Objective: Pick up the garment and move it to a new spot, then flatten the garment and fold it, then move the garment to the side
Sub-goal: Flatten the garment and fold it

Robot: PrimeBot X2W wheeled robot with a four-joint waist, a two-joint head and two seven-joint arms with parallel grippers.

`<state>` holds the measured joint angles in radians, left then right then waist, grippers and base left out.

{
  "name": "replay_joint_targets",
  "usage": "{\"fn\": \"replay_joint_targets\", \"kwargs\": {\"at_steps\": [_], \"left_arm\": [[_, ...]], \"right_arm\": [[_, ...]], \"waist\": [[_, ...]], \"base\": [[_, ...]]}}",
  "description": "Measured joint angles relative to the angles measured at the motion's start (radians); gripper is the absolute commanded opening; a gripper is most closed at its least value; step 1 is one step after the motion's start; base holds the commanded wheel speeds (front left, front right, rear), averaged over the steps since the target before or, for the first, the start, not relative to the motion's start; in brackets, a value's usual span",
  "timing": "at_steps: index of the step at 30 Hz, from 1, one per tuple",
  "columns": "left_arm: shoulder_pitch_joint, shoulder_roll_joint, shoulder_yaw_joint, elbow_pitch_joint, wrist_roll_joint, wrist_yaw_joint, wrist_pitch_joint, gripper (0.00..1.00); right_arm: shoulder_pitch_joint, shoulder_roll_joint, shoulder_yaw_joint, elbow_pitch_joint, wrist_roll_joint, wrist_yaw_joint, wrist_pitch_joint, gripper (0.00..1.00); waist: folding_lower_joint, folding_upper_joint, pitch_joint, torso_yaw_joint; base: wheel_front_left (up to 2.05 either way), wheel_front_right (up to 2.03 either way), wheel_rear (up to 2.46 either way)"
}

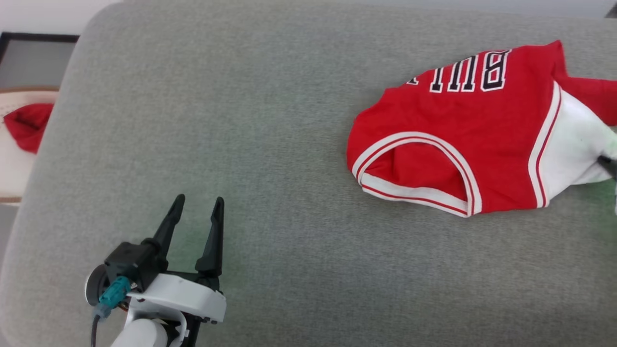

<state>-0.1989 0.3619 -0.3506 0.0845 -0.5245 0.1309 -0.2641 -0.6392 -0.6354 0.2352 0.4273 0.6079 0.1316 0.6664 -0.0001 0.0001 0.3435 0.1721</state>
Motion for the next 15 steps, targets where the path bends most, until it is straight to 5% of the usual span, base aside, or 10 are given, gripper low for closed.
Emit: {"fn": "replay_joint_targets", "kwargs": {"at_steps": [15], "left_arm": [[0.0, 0.018, 0.001, -0.009, 0.005, 0.0, 0.002, 1.0]], "right_arm": [[0.162, -0.058, -0.311, 0.01, -0.068, 0.0, -0.034, 0.0]], "waist": [[0.0001, 0.0, -0.003, -0.042]], "base": [[0.0, 0.0, 0.0]]}}
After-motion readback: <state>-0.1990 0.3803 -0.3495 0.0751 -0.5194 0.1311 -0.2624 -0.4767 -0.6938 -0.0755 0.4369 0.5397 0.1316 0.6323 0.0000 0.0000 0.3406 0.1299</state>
